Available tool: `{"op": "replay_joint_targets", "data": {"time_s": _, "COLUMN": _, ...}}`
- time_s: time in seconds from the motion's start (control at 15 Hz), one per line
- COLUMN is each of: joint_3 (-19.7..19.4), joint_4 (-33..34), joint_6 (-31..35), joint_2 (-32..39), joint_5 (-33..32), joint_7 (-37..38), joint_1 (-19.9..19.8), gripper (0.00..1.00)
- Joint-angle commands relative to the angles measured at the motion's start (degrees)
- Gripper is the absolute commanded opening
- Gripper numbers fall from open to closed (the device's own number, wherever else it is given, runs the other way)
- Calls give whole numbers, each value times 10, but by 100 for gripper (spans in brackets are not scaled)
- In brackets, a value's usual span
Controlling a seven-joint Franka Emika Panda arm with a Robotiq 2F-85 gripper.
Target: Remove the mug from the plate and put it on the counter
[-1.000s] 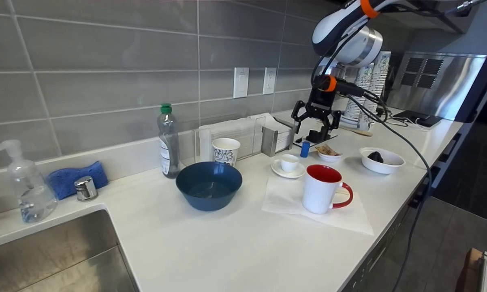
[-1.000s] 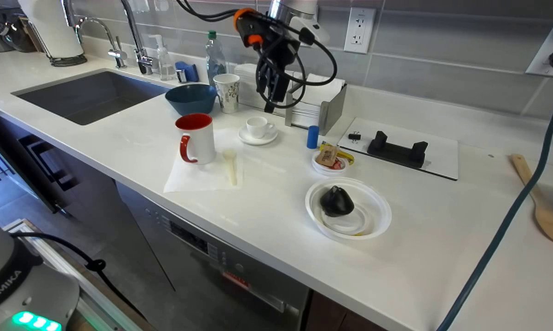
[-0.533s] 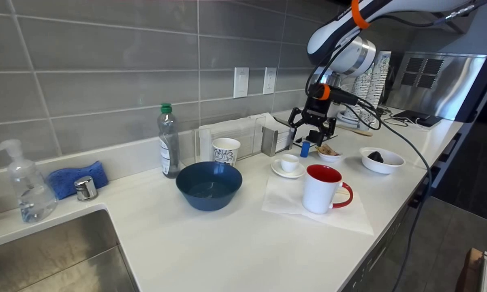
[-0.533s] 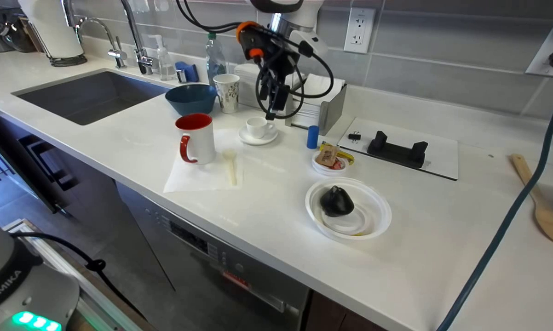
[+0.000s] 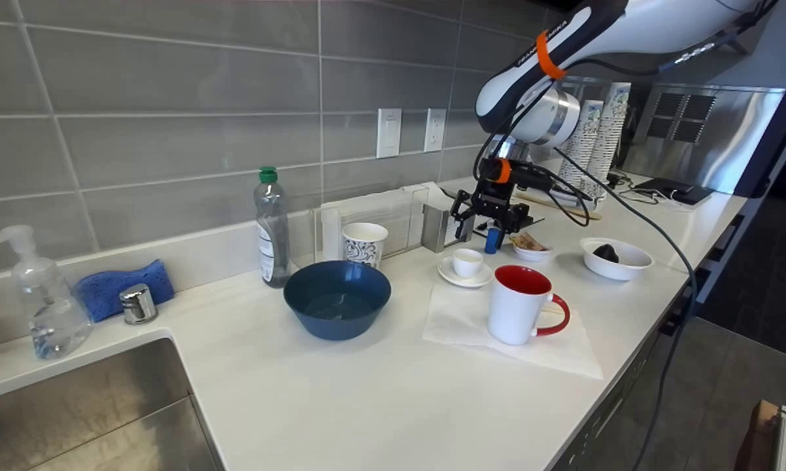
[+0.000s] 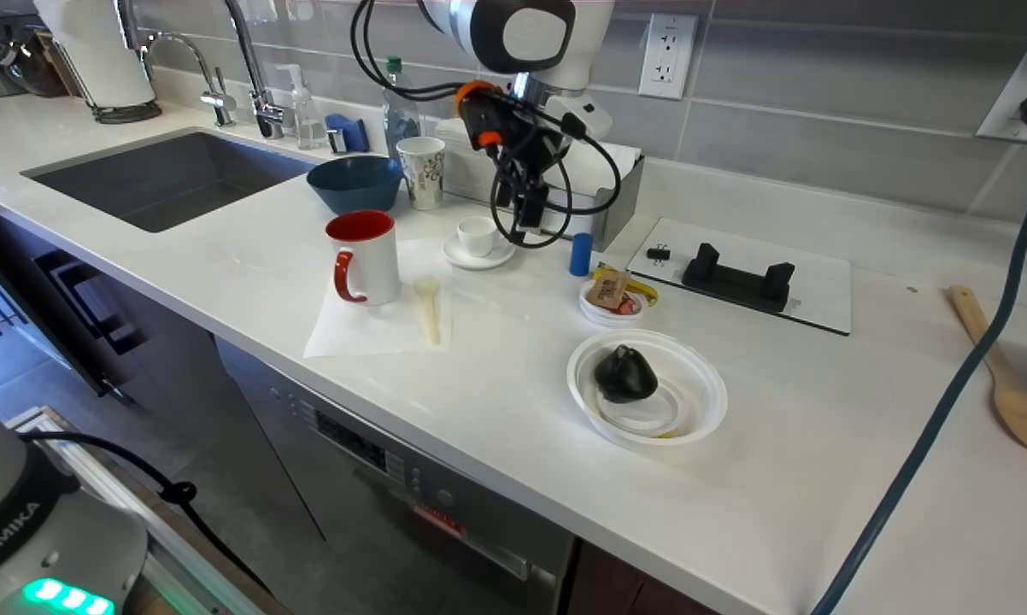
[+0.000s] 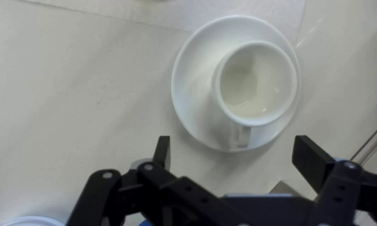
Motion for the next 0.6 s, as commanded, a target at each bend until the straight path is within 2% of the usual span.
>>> {"op": "replay_joint_targets", "data": {"time_s": 0.0, "joint_3": 16, "joint_4": 44, "joint_6": -6, "joint_2": 33, "joint_5": 10, "joint_7": 7, "joint_1": -18, "gripper": 94}}
{"op": "replay_joint_targets", "data": {"time_s": 0.13, "joint_3": 19, "joint_4": 56, "joint_6": -11, "joint_2": 43, "joint_5": 11, "joint_7": 7, "joint_1": -21, "gripper": 83}}
{"op": "replay_joint_targets", "data": {"time_s": 0.2, "joint_3": 21, "joint_4": 61, "joint_6": -14, "joint_2": 47, "joint_5": 11, "joint_7": 9, "joint_1": -22, "gripper": 72}}
{"op": "replay_joint_targets", "data": {"time_s": 0.27, "joint_3": 23, "joint_4": 66, "joint_6": -17, "joint_2": 50, "joint_5": 11, "joint_7": 9, "joint_1": -23, "gripper": 66}}
{"op": "replay_joint_targets", "data": {"time_s": 0.47, "joint_3": 26, "joint_4": 80, "joint_6": -34, "joint_2": 58, "joint_5": 8, "joint_7": 14, "joint_1": -24, "gripper": 53}}
{"op": "replay_joint_targets", "data": {"time_s": 0.53, "joint_3": 27, "joint_4": 84, "joint_6": -41, "joint_2": 60, "joint_5": 7, "joint_7": 15, "joint_1": -24, "gripper": 57}}
